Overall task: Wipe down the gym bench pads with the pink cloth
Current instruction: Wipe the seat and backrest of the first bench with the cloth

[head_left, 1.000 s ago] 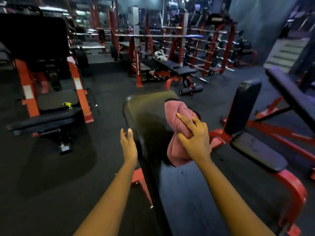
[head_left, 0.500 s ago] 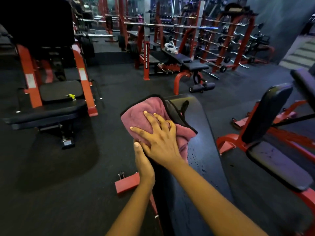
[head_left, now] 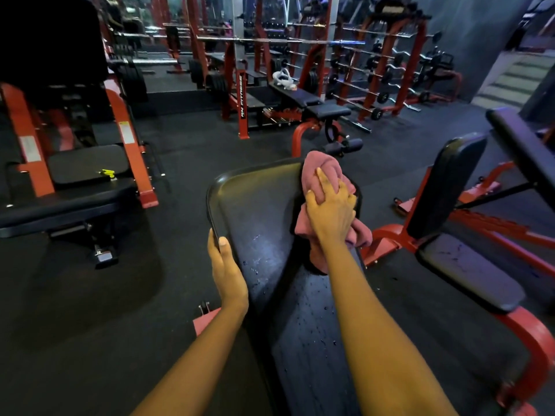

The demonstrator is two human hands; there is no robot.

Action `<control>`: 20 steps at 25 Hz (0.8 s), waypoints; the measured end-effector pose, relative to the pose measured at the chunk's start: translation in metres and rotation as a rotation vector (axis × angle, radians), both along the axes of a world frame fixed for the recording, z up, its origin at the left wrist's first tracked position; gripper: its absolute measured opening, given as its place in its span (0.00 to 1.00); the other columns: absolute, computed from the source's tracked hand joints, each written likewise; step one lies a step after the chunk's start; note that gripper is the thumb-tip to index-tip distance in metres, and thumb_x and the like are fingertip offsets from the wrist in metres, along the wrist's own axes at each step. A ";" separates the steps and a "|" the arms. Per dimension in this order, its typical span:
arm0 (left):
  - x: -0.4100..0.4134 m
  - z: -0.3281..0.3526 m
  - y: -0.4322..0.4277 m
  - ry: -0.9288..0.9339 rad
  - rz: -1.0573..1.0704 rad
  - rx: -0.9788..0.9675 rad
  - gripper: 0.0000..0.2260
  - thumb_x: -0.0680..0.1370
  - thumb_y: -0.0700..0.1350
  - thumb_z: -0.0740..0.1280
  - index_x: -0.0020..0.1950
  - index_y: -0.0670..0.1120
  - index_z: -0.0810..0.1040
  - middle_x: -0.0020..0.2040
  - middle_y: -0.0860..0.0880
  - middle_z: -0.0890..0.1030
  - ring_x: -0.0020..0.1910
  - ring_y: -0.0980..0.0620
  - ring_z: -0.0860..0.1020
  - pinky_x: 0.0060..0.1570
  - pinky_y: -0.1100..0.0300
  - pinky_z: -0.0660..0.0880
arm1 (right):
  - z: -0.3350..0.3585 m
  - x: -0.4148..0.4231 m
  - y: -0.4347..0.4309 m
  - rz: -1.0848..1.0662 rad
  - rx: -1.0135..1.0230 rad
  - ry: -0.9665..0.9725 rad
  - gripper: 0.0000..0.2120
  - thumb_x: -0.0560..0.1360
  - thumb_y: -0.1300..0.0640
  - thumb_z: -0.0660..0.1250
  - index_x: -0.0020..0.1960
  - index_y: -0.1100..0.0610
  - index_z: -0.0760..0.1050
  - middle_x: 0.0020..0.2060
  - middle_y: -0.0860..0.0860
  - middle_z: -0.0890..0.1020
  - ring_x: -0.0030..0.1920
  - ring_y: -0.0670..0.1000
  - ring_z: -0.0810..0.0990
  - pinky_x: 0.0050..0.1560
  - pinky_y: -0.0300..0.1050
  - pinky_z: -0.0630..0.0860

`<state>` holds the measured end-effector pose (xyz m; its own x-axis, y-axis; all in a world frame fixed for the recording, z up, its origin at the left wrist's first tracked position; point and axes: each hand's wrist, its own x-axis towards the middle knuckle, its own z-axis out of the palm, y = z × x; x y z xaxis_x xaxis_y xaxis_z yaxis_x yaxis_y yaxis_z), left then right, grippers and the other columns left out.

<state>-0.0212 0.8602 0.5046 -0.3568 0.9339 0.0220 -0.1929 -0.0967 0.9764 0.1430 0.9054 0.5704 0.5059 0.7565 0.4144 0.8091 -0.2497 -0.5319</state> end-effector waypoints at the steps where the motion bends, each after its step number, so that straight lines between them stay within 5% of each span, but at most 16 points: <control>1: -0.001 -0.003 0.002 -0.027 -0.013 0.000 0.27 0.77 0.61 0.52 0.75 0.53 0.59 0.72 0.56 0.64 0.70 0.58 0.62 0.71 0.58 0.57 | -0.007 -0.013 -0.008 0.007 0.017 -0.027 0.24 0.74 0.46 0.62 0.69 0.41 0.66 0.69 0.54 0.68 0.59 0.63 0.69 0.56 0.56 0.69; 5: -0.010 0.001 -0.004 -0.304 -0.320 -0.001 0.30 0.74 0.70 0.53 0.71 0.55 0.66 0.71 0.54 0.69 0.71 0.55 0.66 0.72 0.54 0.60 | -0.047 -0.083 -0.066 0.141 0.049 -0.153 0.24 0.71 0.43 0.56 0.67 0.40 0.68 0.65 0.55 0.73 0.53 0.60 0.73 0.47 0.53 0.72; 7: -0.018 0.010 -0.012 -0.392 -0.390 0.078 0.26 0.78 0.64 0.48 0.70 0.53 0.67 0.70 0.49 0.72 0.69 0.51 0.69 0.70 0.52 0.63 | -0.059 -0.106 -0.092 0.189 0.020 -0.197 0.24 0.71 0.43 0.55 0.67 0.39 0.67 0.64 0.54 0.73 0.53 0.58 0.74 0.45 0.53 0.73; 13: -0.033 0.001 -0.033 -0.317 -0.370 -0.075 0.36 0.72 0.73 0.50 0.72 0.52 0.65 0.70 0.47 0.71 0.69 0.48 0.70 0.69 0.48 0.65 | -0.085 -0.113 -0.134 0.377 0.023 -0.376 0.23 0.72 0.44 0.57 0.66 0.38 0.67 0.66 0.53 0.72 0.55 0.56 0.71 0.43 0.48 0.70; 20: 0.007 -0.035 -0.085 -0.075 -0.172 -0.199 0.23 0.81 0.56 0.46 0.76 0.55 0.52 0.76 0.56 0.56 0.73 0.60 0.55 0.65 0.65 0.48 | -0.088 -0.001 -0.123 0.002 -0.033 0.006 0.23 0.70 0.46 0.59 0.65 0.40 0.72 0.68 0.54 0.70 0.59 0.63 0.70 0.54 0.60 0.71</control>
